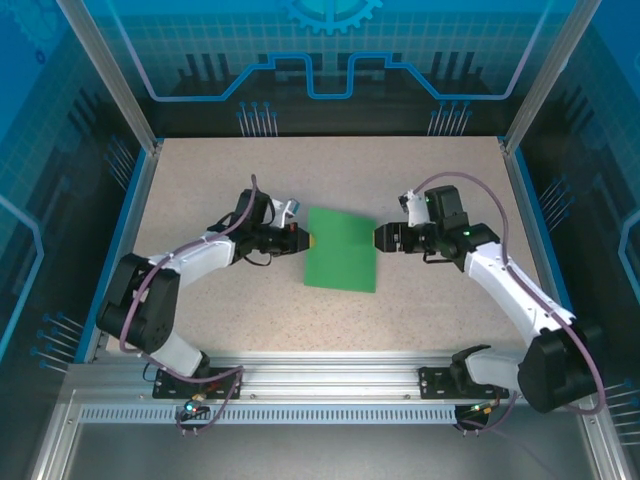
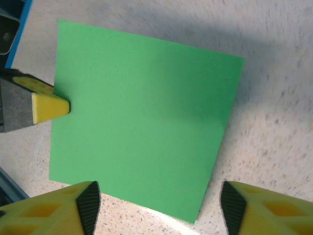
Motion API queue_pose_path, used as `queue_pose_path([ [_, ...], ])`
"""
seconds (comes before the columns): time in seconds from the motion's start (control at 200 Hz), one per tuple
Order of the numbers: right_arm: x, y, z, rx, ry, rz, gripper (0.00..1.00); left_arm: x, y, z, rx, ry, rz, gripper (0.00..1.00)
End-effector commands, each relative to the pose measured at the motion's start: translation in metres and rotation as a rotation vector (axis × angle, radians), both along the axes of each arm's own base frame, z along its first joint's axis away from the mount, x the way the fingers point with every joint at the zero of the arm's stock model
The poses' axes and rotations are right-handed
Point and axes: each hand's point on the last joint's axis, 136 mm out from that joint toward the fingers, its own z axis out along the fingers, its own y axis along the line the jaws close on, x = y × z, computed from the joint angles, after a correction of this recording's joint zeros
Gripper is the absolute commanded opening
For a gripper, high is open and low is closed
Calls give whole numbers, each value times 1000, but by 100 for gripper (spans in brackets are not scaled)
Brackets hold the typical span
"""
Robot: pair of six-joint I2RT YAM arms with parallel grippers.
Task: Fold a paper plane with a square sheet of paper (fold left side to right side)
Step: Place a square sheet of paper at the center of the table, then first fold in half a square sheet of paper at the center of the table.
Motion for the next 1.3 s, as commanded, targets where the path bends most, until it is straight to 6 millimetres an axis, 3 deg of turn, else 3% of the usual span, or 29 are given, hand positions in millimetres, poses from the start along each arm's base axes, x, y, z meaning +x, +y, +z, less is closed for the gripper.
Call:
queue_pose_path([
  [0.0, 0, 11, -30, 61, 94, -40, 56, 0, 11, -27, 114, 47, 20, 0],
  [0.075, 0, 21, -48, 69, 146, -39, 42, 0, 16, -37, 163, 69, 22, 0],
  [0.185, 1, 33, -69, 60, 204, -24, 12, 2, 21, -40, 222, 76, 18, 0],
  [0.29, 8, 43, -83, 57, 231, -18, 1, 3, 23, -37, 247, 73, 10, 0],
  [0.55, 32, 61, -111, 21, 273, -2, 0, 3, 25, -38, 269, 86, 3, 0],
  [0.74, 31, 68, -136, -26, 343, 8, 0, 4, 21, -34, 244, 93, -2, 0],
  [0.875, 22, 66, -151, -83, 373, 8, 0, 5, 9, -22, 175, 91, -8, 11],
  [1.015, 13, 63, -162, -115, 393, 6, 0, 4, -11, -13, 90, 107, -32, 31],
  [1.16, 11, 61, -161, -112, 384, -4, 1, 6, -31, -9, 31, 119, -53, 47],
  [1.295, 16, 65, -145, -67, 337, -8, 3, 8, -48, -13, 19, 131, -82, 53],
])
